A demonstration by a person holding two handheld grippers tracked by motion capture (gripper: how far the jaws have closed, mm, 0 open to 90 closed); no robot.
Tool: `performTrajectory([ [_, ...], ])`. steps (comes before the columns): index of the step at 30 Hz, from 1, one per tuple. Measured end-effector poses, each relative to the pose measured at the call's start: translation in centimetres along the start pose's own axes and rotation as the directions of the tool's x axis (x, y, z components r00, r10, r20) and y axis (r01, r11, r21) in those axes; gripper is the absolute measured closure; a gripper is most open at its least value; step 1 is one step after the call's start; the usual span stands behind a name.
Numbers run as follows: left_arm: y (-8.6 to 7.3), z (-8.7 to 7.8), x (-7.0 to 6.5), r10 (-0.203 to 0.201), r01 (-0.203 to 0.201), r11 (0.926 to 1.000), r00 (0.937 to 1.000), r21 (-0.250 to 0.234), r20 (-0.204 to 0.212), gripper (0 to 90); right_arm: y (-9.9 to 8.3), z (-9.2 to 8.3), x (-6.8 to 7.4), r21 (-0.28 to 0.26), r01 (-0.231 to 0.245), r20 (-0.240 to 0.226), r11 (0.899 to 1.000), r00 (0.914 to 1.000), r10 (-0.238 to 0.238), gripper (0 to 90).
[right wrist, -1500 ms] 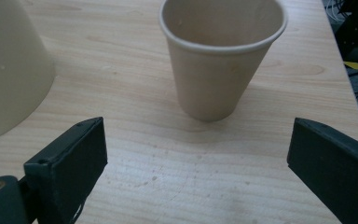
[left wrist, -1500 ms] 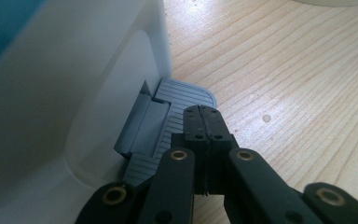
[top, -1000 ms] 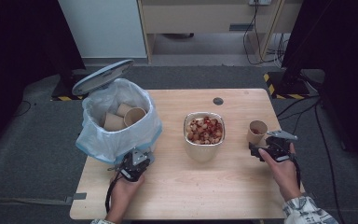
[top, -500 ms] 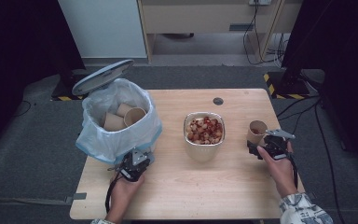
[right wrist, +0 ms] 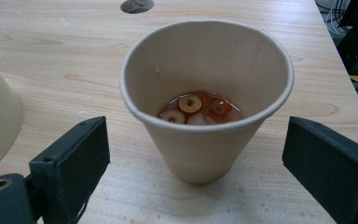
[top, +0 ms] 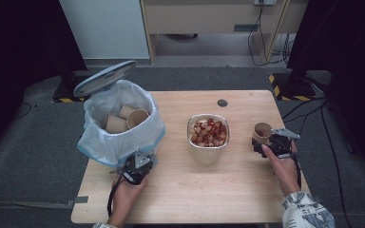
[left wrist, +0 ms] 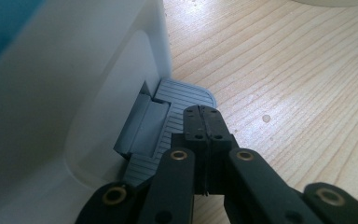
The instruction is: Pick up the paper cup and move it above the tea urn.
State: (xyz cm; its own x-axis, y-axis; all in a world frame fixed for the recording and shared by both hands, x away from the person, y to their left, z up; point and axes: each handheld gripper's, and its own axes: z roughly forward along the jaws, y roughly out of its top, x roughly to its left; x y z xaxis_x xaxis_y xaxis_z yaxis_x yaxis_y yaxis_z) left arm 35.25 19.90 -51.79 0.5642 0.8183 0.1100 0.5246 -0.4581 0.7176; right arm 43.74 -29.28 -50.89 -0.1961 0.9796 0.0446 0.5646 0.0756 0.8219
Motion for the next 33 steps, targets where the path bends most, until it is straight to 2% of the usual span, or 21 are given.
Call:
performTrajectory([
  [2,0.0,0.0,0.0,-0.008,0.008,1.0000,1.0000,0.000,0.002,89.8,0.1,0.3,-0.1,0.001,-0.008,-0.004,1.000,1.0000,0.008,8.0],
  [8,0.0,0.0,0.0,0.001,-0.001,1.0000,1.0000,0.000,0.000,89.8,0.8,0.8,0.0,0.006,0.013,-0.007,1.000,0.9999,-0.013,7.3],
  [11,0.0,0.0,0.0,0.001,-0.001,1.0000,1.0000,0.000,0.000,89.8,1.0,1.1,0.0,-0.008,0.003,-0.004,1.000,1.0000,-0.003,8.7],
  [14,0.0,0.0,0.0,0.001,-0.001,1.0000,1.0000,0.000,0.000,89.8,0.8,1.5,0.0,0.001,0.003,0.004,1.000,1.0000,-0.003,9.6],
  [21,0.0,0.0,0.0,0.001,-0.001,1.0000,1.0000,0.000,0.000,89.8,0.6,2.1,-0.3,-0.023,-0.014,0.001,1.000,0.9999,0.014,16.8],
  [33,0.0,0.0,-0.1,0.003,-0.003,1.0000,1.0000,0.000,-0.001,89.8,0.6,2.4,-0.2,-0.049,0.012,-0.003,0.999,0.9999,-0.012,25.0],
])
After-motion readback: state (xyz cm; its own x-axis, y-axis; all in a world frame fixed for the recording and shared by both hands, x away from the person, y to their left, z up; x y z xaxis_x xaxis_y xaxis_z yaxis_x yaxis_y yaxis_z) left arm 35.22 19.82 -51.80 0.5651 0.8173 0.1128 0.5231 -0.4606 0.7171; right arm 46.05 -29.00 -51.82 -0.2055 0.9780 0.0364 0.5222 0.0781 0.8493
